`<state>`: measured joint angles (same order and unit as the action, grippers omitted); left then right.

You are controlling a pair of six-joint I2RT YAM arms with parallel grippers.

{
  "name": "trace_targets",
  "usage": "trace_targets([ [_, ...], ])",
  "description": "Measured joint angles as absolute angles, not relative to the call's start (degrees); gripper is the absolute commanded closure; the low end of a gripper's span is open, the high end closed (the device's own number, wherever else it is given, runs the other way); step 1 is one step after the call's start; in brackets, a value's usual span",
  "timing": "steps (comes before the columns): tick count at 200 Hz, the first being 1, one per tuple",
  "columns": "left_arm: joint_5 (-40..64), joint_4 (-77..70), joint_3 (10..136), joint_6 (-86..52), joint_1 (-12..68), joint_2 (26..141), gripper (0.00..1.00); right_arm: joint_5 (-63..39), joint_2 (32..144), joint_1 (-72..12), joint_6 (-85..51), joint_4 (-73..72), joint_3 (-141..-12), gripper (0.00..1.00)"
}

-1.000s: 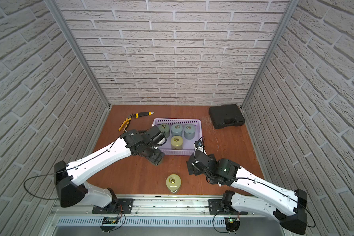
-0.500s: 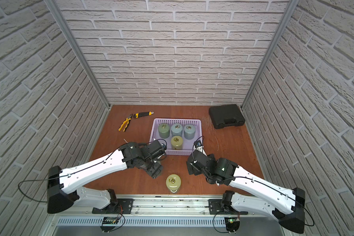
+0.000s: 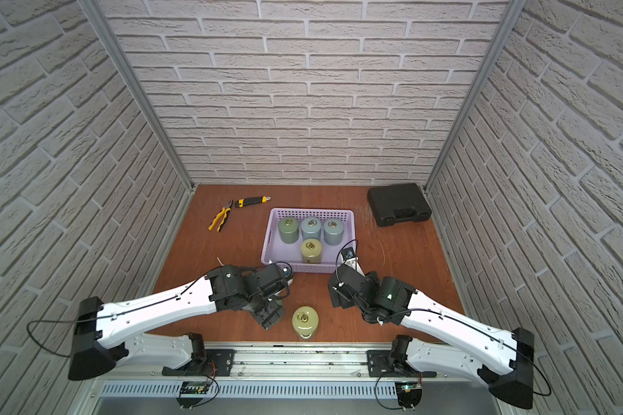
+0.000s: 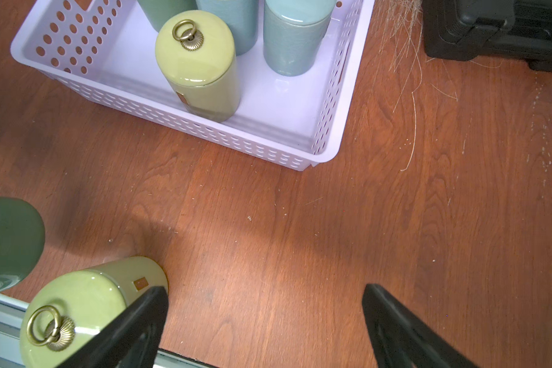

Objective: Take the tea canister out of the basket
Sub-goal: Place the tea canister at the center of the board.

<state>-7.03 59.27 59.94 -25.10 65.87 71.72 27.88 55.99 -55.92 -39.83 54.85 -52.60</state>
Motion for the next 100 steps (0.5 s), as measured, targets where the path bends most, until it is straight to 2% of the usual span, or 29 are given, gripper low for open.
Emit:
trace_targets([
  [100,-5.0,55.4,55.6,-23.6,68.3,72.6,0.52,28.7,56.3,-55.6,-42.1,56.7,-53.8,0.00],
])
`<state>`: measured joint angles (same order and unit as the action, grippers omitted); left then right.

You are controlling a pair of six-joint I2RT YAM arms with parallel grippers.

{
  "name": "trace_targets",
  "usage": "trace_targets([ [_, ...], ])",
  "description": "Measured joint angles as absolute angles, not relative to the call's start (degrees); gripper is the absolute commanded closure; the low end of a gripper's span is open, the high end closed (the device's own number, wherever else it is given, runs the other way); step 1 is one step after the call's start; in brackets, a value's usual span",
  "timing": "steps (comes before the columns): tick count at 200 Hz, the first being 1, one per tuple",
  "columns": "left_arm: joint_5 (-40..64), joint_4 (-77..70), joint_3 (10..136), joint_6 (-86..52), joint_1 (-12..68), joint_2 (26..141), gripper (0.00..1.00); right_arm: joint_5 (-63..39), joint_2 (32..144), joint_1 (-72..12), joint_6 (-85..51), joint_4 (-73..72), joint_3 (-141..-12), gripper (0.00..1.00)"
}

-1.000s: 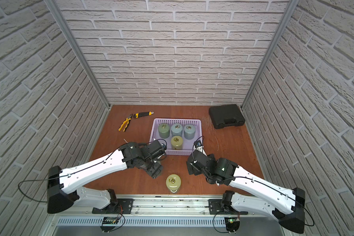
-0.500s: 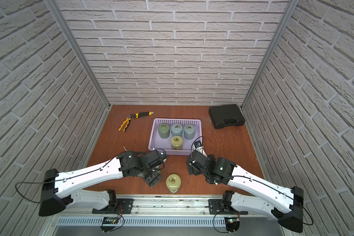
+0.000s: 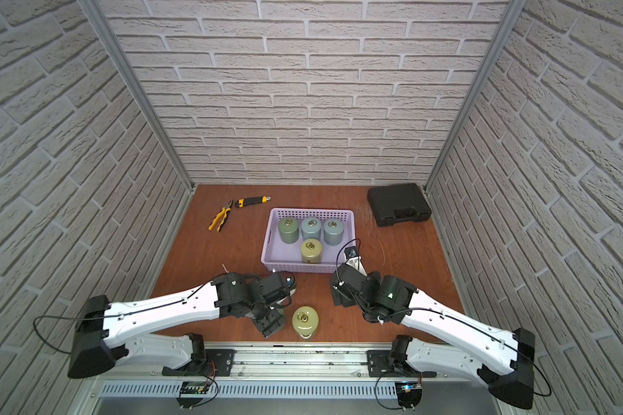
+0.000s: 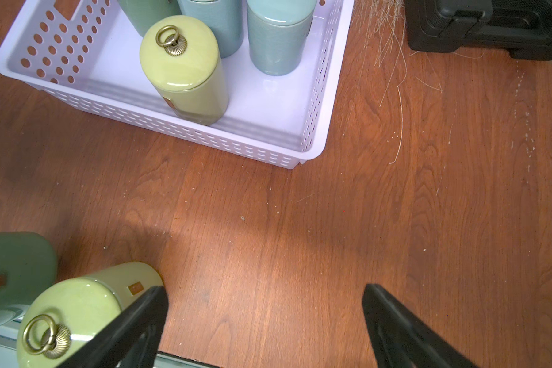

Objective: Take the tea canister out of the basket
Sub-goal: Place the tea canister at the center of the board.

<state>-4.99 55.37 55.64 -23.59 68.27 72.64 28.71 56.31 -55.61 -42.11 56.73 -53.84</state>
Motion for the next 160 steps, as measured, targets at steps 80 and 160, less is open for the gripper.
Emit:
trace_targets([
  [80,-4.6,53.7,54.7,-23.1,69.6,75.5,0.52,28.8,56.8,-55.5,-43.3,58.1,-54.5,0.00],
  [160,-4.7,53.0,53.9,-23.0,71.0,77.6,0.52,28.9,58.6,-55.3,-43.4,58.1,-55.3,0.00],
])
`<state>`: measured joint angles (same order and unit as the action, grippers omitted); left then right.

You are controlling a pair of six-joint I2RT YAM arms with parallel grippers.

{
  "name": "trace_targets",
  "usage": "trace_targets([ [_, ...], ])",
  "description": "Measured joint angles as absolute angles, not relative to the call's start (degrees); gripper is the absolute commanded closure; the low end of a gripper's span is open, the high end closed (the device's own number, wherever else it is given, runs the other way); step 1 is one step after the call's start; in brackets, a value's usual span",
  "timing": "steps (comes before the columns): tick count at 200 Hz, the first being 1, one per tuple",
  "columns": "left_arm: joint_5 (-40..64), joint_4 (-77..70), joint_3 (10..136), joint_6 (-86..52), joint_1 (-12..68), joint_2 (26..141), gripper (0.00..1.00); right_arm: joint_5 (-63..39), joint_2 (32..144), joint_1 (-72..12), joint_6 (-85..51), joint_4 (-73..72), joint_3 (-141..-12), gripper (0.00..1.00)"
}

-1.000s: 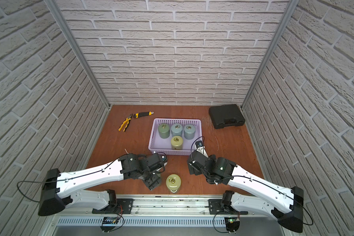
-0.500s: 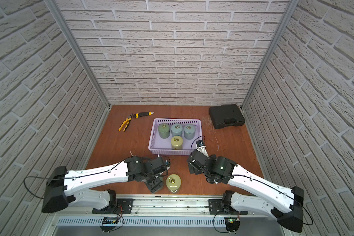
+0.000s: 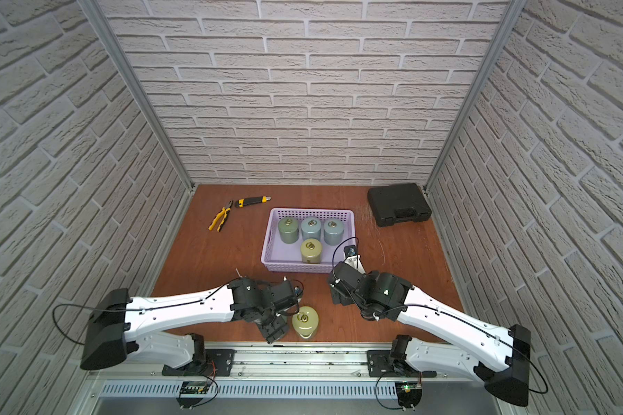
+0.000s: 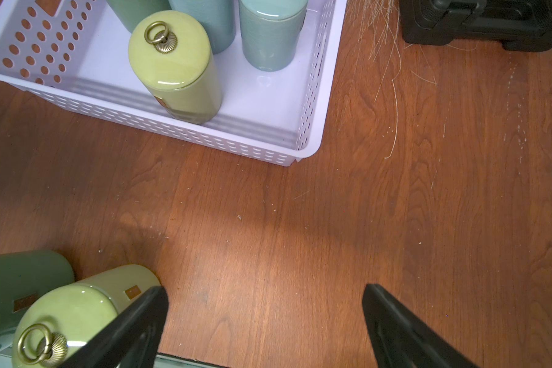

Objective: Take the tea canister out of the basket
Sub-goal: Place the tea canister at the center of the board.

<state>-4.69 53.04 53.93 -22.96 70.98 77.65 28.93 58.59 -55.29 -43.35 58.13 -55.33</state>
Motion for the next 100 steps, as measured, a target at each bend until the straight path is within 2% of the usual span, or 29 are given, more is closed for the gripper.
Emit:
trace_targets([
  [71,-5.0,52.5,53.6,-23.0,71.2,78.5,0.50,28.9,59.4,-55.2,-43.3,58.1,-55.8,0.00],
  [100,-5.1,52.4,53.6,-23.0,71.2,79.0,0.44,28.9,59.8,-55.0,-43.3,58.1,-56.0,0.00],
])
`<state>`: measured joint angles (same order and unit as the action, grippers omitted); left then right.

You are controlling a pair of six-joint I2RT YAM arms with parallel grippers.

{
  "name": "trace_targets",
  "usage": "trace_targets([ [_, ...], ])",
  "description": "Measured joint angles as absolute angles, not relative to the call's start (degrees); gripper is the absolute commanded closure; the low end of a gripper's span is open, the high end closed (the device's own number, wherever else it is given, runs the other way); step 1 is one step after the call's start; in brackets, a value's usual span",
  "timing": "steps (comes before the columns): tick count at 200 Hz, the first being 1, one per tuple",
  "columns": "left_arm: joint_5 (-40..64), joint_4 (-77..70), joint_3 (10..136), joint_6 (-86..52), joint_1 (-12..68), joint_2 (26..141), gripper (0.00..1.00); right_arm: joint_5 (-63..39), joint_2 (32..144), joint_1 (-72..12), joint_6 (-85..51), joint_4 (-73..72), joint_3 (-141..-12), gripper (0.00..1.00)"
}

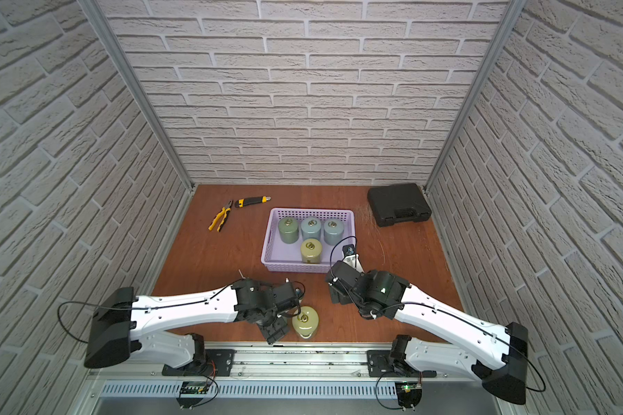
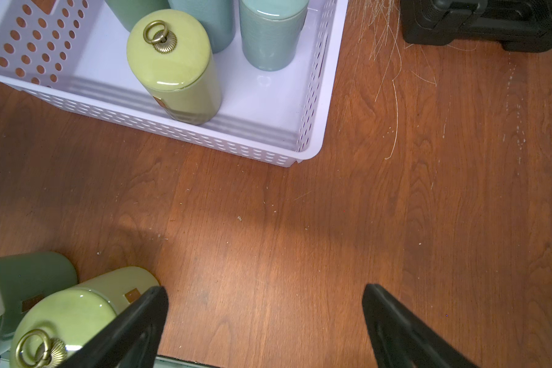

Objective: Take the tea canister out of the basket
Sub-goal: Place the tea canister at the center of the board.

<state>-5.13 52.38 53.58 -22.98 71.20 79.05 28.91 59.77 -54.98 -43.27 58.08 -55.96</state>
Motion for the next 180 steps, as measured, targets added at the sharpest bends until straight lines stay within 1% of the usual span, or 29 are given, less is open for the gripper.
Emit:
trace_targets([
  [20,-5.1,52.2,53.6,-23.0,71.2,79.1,0.35,28.9,60.1,-54.8,-43.1,58.1,-56.2,0.00],
  [48,-5.2,52.2,53.4,-23.2,71.3,79.0,0.13,28.9,60.6,-54.7,-43.0,58.1,-56.4,0.00],
  [67,-5.4,51.7,52.9,-23.6,71.3,78.7,0.02,28.9,60.7,-54.6,-42.9,58.0,-56.4,0.00],
  [136,-6.6,51.8,52.6,-25.4,71.3,77.6,0.02,28.8,60.8,-54.5,-42.4,57.7,-56.4,0.00],
  [180,-7.3,52.1,52.7,-26.7,71.4,75.0,0.02,27.7,61.4,-54.0,-39.5,56.5,-57.0,0.00],
])
